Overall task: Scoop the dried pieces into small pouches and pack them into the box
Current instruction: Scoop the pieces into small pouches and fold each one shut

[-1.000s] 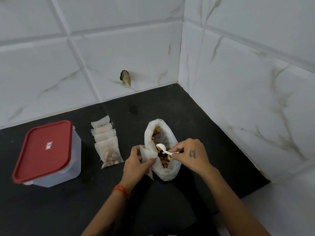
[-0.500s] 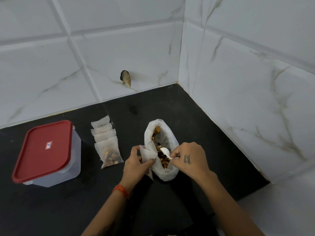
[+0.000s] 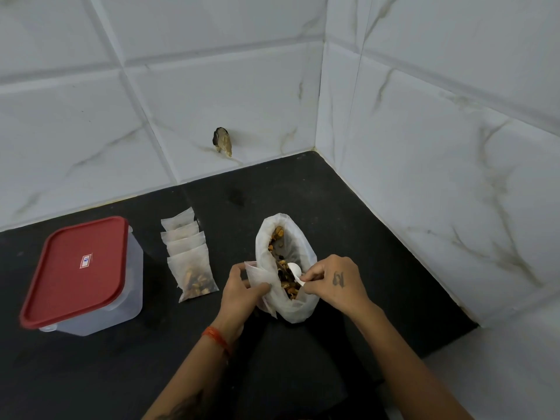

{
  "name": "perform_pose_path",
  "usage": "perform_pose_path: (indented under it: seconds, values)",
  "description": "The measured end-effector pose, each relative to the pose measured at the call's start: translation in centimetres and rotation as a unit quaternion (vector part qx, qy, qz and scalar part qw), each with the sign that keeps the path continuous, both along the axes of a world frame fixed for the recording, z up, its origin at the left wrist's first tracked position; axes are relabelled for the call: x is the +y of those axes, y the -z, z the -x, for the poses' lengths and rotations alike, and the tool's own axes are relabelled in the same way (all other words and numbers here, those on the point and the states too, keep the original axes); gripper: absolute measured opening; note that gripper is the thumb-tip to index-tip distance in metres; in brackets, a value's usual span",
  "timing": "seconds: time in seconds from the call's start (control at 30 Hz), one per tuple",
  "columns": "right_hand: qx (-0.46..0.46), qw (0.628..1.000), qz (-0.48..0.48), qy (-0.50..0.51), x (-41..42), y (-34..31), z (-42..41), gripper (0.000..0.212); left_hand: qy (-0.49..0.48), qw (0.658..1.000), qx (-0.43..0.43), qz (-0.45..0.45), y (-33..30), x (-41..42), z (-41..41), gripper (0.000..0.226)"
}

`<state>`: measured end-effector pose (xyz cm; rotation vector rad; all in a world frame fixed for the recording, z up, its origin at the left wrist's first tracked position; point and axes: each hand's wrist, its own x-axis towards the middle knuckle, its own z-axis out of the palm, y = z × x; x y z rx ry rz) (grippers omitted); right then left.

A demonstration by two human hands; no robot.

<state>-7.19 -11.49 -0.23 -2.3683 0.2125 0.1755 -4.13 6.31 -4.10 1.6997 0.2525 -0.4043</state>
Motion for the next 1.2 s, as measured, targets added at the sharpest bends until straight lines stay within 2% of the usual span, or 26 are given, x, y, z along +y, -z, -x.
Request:
perform_pose_path:
  seconds: [0.13, 0.33, 0.63, 0.8, 0.97, 1.2]
  values:
    - [-0.008, 0.999, -0.039, 0.025, -0.5, 0.3, 0.4, 0.017, -0.044, 0.995, 0.038, 0.082, -0.2, -0.2, -0.1, 0.049]
    - [0.005, 0.997, -0.072, 0.024, -0.3, 0.8, 0.4, 0.016, -0.075, 0.987, 0.066, 0.125, -0.1, -0.7, -0.4, 0.053]
    - [0.101, 0.964, -0.227, 0.099, -2.0, 1.3, 0.4, 0.019, -0.03, 0.983, 0.063, 0.172, -1.5, -2.0, -0.8, 0.049]
    - [0.148, 0.926, -0.313, 0.153, -2.4, 1.8, 0.3, 0.022, 0.004, 0.988, 0.042, 0.148, -1.9, -2.2, -0.7, 0.046]
    - [0.18, 0.891, -0.371, 0.19, -2.2, 2.2, 0.2, 0.021, 0.017, 0.997, -0.008, 0.081, -1.9, -1.6, -0.4, 0.045]
    - [0.194, 0.884, -0.377, 0.196, -2.1, 1.9, 0.2, 0.02, 0.028, 0.999, -0.04, -0.014, -1.1, -0.1, 0.0, 0.047]
